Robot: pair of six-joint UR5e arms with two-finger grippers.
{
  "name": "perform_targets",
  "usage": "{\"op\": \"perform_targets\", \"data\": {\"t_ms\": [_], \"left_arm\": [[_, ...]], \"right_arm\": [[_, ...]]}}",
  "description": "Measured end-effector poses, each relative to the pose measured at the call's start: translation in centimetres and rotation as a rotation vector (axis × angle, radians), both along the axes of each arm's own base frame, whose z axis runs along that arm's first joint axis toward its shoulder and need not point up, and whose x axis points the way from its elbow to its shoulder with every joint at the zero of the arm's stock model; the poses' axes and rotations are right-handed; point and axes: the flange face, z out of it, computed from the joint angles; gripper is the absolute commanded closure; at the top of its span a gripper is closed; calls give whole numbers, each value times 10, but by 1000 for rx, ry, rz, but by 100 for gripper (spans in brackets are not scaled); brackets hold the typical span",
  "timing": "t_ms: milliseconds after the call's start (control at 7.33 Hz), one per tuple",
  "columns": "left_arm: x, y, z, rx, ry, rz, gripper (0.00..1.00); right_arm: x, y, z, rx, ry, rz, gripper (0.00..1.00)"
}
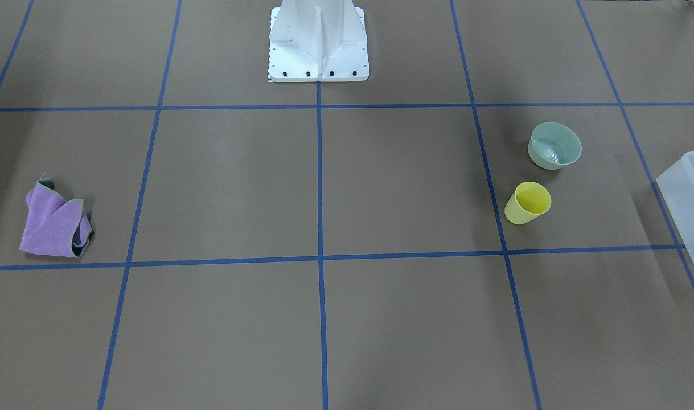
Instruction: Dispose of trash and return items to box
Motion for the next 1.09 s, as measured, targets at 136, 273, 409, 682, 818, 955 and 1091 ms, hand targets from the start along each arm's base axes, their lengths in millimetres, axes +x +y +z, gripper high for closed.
{"op": "perform_targets", "data": {"t_ms": [136, 273, 409, 682, 818, 955, 1091], "left_arm": [[0, 0, -1, 1, 0, 0, 2], [0, 0, -1, 1, 1, -1, 2], [0, 0, -2, 3, 1, 0, 2], [0, -6, -14, 27, -3, 0, 2], [1, -6, -20, 38, -4, -2, 2], [1, -6, -27, 48, -5, -4, 2], [1, -8, -35, 64, -4, -4, 2]], "right_arm": [[0, 0, 0, 1, 0, 0, 0], [0, 0, 0, 1, -1, 0, 0], [0, -1, -1, 1, -2, 0, 0], [0, -2, -2, 4, -2, 0, 0], [0, -3, -3, 6, 0, 0, 0], [0, -4, -3, 8, 1, 0, 0], [0, -4, -4, 8, 1, 0, 0]]}}
